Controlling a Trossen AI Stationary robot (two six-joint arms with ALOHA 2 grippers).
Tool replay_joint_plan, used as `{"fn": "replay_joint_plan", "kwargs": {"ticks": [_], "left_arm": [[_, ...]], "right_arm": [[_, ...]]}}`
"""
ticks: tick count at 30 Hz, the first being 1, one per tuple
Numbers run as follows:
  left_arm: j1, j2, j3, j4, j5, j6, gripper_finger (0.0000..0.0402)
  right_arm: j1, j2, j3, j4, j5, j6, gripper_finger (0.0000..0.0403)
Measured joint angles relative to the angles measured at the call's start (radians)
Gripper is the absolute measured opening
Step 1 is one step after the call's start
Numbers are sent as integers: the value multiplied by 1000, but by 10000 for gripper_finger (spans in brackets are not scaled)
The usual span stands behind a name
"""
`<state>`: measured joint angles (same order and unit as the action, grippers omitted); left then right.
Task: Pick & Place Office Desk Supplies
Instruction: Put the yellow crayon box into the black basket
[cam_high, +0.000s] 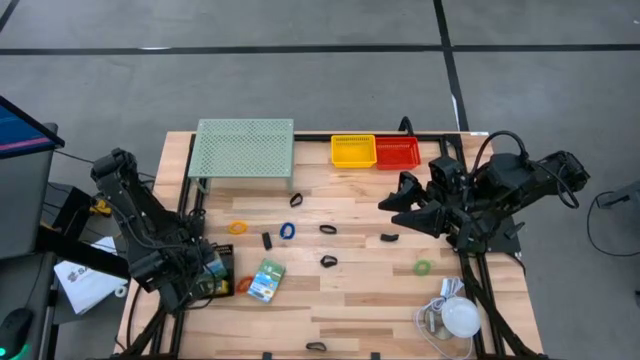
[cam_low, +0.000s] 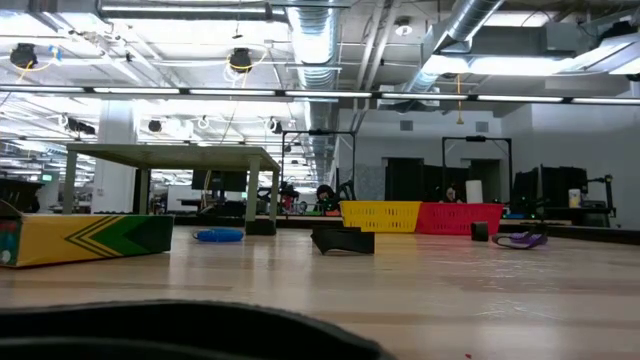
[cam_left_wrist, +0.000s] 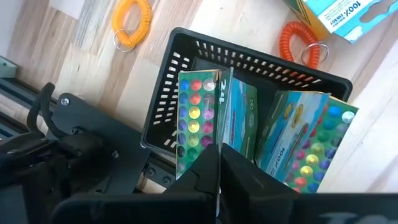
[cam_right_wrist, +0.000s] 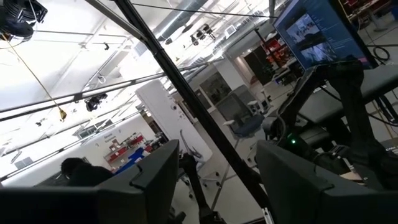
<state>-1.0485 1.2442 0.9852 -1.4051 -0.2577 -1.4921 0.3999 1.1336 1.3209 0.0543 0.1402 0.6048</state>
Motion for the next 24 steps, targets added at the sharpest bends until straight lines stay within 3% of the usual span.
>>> {"fn": "replay_joint_plan", "kwargs": {"ticks": [24], "left_arm": [[0,8,0,81,-1,121,2]], "right_arm": [[0,0,0,2,0,-14,211]]}}
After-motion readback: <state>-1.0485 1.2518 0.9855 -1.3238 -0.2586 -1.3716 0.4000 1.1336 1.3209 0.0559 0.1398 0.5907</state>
